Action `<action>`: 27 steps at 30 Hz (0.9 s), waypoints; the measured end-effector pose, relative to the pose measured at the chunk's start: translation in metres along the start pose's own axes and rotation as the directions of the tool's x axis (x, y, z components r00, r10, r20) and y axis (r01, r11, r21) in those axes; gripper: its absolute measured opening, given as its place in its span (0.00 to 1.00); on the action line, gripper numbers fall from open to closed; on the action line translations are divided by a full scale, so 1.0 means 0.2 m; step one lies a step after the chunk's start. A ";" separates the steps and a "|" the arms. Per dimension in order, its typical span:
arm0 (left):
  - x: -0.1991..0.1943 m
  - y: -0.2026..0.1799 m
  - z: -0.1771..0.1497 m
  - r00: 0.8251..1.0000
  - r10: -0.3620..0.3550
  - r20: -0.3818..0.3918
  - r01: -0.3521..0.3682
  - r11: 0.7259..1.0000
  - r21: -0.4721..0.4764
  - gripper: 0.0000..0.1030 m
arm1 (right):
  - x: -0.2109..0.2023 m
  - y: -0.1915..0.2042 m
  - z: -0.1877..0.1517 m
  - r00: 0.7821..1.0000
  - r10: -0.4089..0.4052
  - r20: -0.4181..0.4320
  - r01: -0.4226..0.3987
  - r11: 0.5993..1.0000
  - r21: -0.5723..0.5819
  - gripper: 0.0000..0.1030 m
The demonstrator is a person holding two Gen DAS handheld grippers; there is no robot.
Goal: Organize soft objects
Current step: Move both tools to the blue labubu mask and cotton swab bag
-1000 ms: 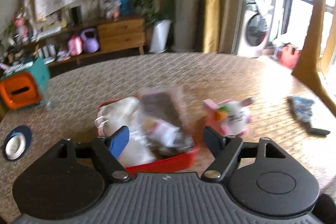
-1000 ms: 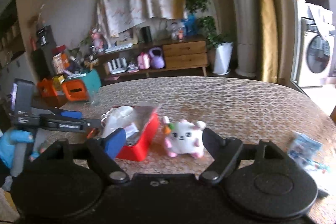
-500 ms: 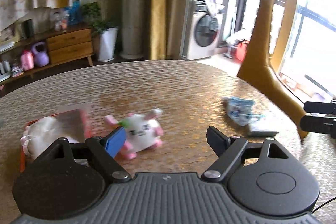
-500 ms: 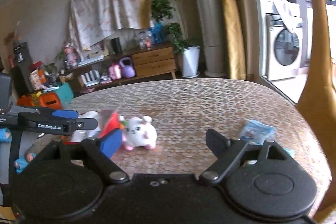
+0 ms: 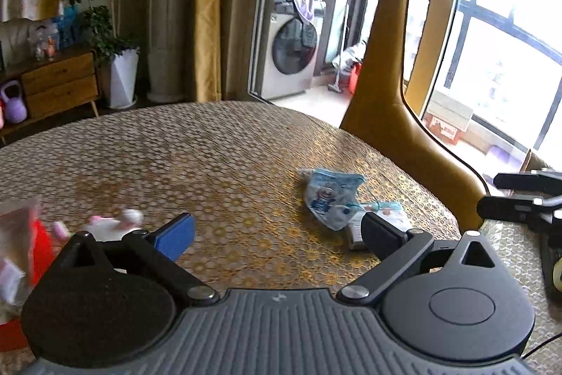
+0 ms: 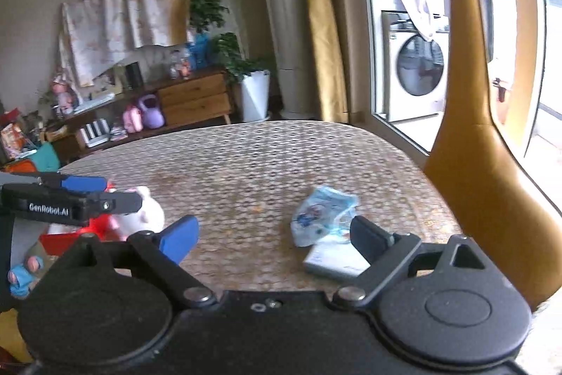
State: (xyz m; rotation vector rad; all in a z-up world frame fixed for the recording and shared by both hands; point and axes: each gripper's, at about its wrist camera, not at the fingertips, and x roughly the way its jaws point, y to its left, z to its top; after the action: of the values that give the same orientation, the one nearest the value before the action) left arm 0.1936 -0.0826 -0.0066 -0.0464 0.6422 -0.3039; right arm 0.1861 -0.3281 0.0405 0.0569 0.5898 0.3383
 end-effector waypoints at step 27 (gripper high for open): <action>0.95 -0.35 0.07 0.980 -0.110 -0.165 0.123 0.990 0.070 0.99 | 0.95 -0.50 0.27 0.977 -0.007 -0.214 0.029 0.995 0.100 0.92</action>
State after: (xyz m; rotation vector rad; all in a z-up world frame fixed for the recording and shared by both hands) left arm 0.3264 -0.2066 -0.0967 0.0173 0.7882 -0.4493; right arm 0.3933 -0.3576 -0.0310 0.1151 0.8201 0.2986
